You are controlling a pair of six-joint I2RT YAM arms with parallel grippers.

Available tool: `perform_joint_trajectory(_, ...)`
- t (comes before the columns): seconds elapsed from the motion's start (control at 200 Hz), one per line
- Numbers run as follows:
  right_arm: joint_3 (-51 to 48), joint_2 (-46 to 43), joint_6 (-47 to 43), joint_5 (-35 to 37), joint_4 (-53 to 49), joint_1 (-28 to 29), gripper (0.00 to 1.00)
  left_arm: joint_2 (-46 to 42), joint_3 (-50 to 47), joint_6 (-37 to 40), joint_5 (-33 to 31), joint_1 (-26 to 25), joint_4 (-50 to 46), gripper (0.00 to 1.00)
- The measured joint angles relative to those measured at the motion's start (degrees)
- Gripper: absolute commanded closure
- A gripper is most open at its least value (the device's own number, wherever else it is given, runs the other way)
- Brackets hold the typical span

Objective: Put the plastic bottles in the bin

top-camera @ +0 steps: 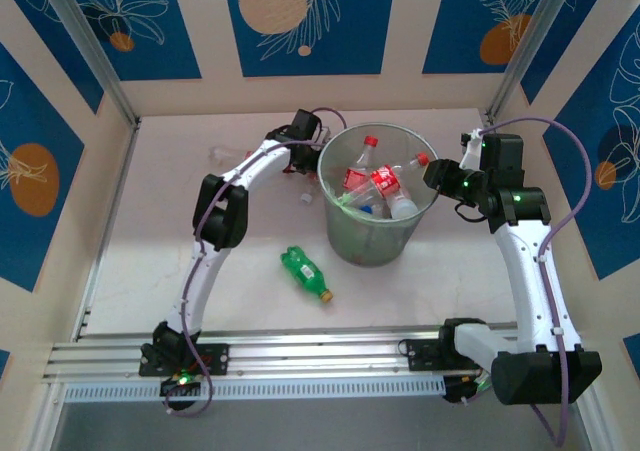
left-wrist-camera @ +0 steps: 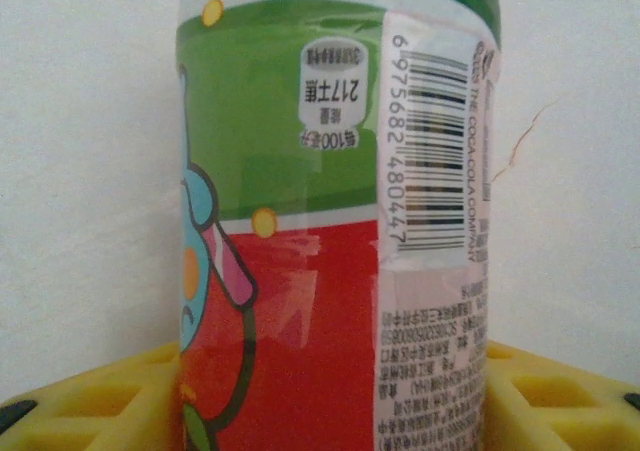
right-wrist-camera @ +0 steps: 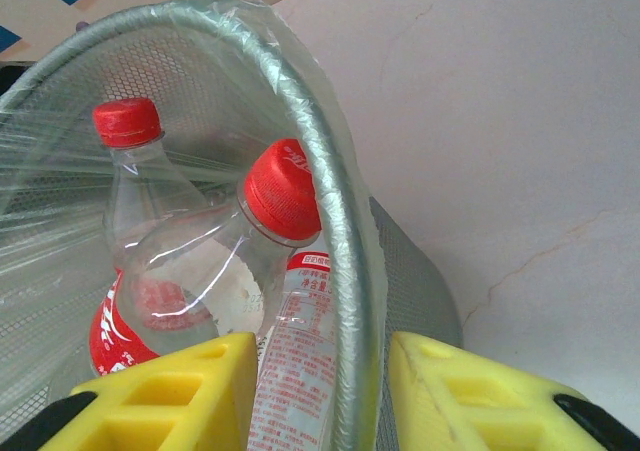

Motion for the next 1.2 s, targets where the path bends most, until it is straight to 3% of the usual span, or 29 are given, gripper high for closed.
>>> perform_joint_trajectory(0.34,0.0,0.0,0.0,0.02,0.0,0.0,0.59,-6.47,-6.16,0.02,-1.2,0.11,1.84,0.45)
perform_joint_trajectory(0.745,0.0,-0.02,-0.46,0.0,-0.02,-0.11,0.59,-34.23,-17.79,5.64,-9.01,0.83,9.03,0.45)
perform_joint_trajectory(0.97,0.0,-0.09,-0.48,0.0,-0.02,-0.26,0.59,-47.34,-21.07,12.79,-3.37,0.28,11.93,0.46)
perform_joint_trajectory(1.2,-0.02,-0.55,-0.44,0.02,-0.04,-0.26,0.59,-52.54,-17.11,18.71,0.13,-2.4,9.18,0.49)
